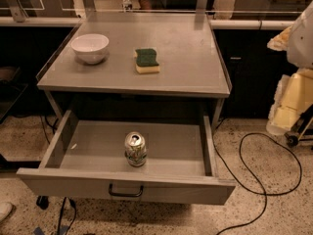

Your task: Pick 7up can from top drawer and place on counter

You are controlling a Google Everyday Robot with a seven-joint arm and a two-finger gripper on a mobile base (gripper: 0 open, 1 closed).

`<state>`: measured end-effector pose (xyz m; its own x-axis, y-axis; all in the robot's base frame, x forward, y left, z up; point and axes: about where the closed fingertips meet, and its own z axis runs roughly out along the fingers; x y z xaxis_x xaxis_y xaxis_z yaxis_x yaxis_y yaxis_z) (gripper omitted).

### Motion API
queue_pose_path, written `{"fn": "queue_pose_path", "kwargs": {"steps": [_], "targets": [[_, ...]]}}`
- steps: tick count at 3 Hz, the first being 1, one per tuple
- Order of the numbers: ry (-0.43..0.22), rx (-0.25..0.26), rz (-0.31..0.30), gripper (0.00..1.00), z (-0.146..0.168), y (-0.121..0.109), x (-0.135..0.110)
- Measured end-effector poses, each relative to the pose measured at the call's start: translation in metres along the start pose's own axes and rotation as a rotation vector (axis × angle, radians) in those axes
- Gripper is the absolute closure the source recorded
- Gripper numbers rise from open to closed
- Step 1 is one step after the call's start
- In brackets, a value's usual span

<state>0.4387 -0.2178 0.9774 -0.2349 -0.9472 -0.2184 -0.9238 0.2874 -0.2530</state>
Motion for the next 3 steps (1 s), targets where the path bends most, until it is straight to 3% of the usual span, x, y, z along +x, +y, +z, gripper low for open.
{"fn": "queue_pose_path", "kwargs": {"steps": [2,3], "targets": [[-0.124,0.036,0.169,0.00,0.025,-0.012,0.012],[-0.201,0.032,0.226,0.00,0.048,-0.023,0.006]]}}
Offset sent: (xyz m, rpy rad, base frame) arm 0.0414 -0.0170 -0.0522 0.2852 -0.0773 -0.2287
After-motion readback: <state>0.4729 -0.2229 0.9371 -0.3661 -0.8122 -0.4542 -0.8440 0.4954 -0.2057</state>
